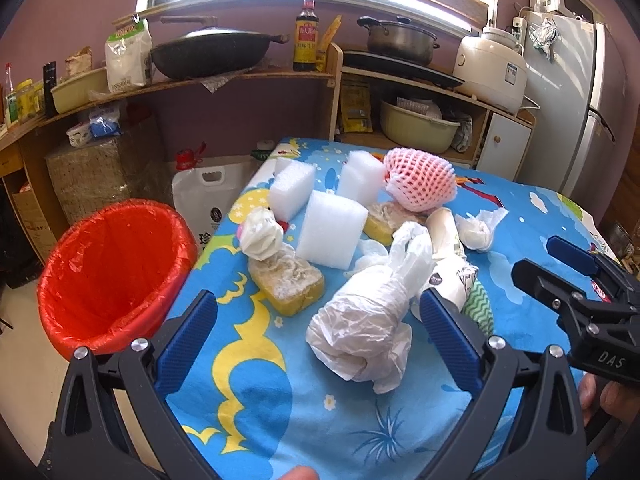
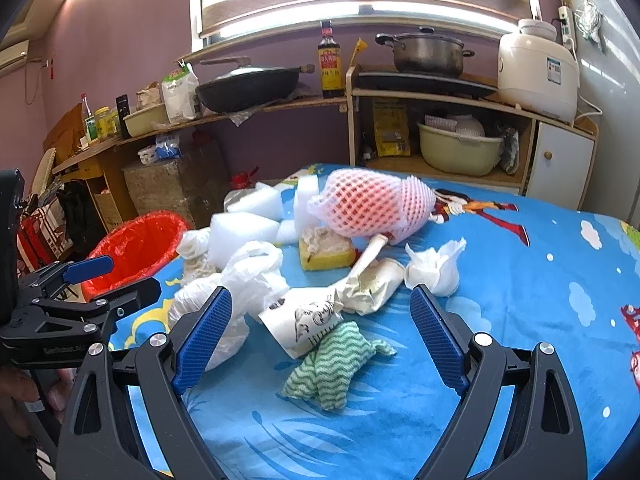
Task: Collect trash
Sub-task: 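Reach the left tool toward the crumpled white plastic bag while the right tool approaches the green cloth, then grasp the white plastic bag with the left tool while the right tool grasps the green-white cloth, then carry both items over the red bin and open both tools to drop them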
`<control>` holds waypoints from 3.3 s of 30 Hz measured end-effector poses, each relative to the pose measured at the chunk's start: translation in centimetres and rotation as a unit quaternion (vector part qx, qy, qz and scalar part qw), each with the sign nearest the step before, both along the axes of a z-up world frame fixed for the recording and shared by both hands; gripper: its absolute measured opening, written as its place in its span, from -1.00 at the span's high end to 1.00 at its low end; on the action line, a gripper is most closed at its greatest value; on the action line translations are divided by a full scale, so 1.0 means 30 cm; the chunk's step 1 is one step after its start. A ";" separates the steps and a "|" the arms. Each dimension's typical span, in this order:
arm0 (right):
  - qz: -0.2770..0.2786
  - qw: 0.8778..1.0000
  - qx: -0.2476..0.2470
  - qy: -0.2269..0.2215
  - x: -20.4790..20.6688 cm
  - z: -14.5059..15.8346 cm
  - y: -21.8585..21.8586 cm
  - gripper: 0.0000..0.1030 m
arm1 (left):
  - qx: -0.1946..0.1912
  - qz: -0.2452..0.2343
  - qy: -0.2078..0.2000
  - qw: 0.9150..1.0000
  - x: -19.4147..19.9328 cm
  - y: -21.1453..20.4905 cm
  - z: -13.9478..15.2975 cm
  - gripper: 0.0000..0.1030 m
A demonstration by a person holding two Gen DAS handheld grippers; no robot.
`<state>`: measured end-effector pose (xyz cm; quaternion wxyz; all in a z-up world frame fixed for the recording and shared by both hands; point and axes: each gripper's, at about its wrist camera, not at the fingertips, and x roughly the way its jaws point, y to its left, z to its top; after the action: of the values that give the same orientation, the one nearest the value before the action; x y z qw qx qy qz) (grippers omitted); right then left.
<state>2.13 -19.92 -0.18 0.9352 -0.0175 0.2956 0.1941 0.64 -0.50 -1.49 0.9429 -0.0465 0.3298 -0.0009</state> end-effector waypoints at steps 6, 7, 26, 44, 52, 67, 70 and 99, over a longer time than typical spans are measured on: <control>-0.004 0.999 0.001 0.039 0.026 -0.061 -0.019 -0.65 | -0.019 -0.021 0.023 0.999 0.028 -0.020 -0.049 -0.54; -0.006 0.999 -0.002 0.047 0.037 -0.080 -0.022 -0.65 | -0.025 -0.026 0.024 0.999 0.035 -0.025 -0.059 -0.49; -0.008 0.993 -0.026 0.119 0.139 -0.209 -0.012 -0.65 | -0.055 -0.058 0.077 0.994 0.144 -0.039 -0.162 0.31; -0.004 0.989 -0.036 0.144 0.122 -0.200 0.019 0.22 | -0.074 -0.062 0.042 0.994 0.087 0.023 -0.070 0.40; -0.013 0.994 -0.027 0.109 0.083 -0.093 0.004 0.22 | -0.073 -0.048 0.021 0.996 0.047 0.056 -0.015 0.40; 0.041 0.997 -0.008 0.059 0.112 0.073 0.228 0.22 | -0.054 0.032 -0.013 0.998 -0.003 0.312 0.104 0.40; 0.057 0.997 -0.006 0.053 0.125 0.093 0.289 0.22 | -0.048 0.059 -0.019 0.997 -0.010 0.404 0.129 0.40; 0.246 0.967 0.015 0.064 0.250 0.099 1.048 0.03 | -0.043 0.211 -0.018 0.976 -0.065 0.965 0.137 0.37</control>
<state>9.64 11.53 2.79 0.8377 -0.0630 0.3386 0.4238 -1.30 28.45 2.61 0.9247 -0.1557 0.2953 0.1830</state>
